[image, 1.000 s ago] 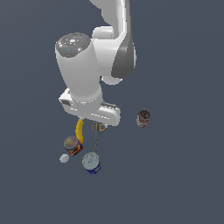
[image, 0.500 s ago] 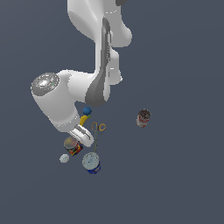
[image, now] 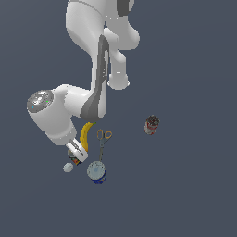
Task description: Pick up a designated object from a clutter of objects.
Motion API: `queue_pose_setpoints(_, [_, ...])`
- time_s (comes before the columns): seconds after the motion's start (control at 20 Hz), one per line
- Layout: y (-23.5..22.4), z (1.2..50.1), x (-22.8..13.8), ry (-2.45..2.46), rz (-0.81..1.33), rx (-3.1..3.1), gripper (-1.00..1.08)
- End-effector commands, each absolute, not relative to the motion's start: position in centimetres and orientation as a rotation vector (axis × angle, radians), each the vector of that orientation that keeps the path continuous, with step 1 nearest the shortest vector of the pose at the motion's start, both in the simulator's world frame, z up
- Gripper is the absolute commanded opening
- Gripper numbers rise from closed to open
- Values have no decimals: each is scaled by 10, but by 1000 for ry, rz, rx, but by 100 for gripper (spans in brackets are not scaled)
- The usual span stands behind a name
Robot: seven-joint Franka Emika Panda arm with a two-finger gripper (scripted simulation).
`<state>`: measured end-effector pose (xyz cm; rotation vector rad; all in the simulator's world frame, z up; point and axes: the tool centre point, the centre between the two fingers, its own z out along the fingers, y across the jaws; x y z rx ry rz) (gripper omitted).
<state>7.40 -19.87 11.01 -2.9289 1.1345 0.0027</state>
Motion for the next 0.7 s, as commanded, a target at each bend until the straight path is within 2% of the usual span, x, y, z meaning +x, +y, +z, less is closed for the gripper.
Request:
queue_pose_setpoints(0.0, [-201, 108, 74, 1146, 0, -2925, 100])
queue_pose_setpoints(0.25, [-200, 102, 74, 1141, 2, -2927, 100])
queue_pose_setpoints(0.65, [-201, 64, 73, 1146, 0, -2925, 100])
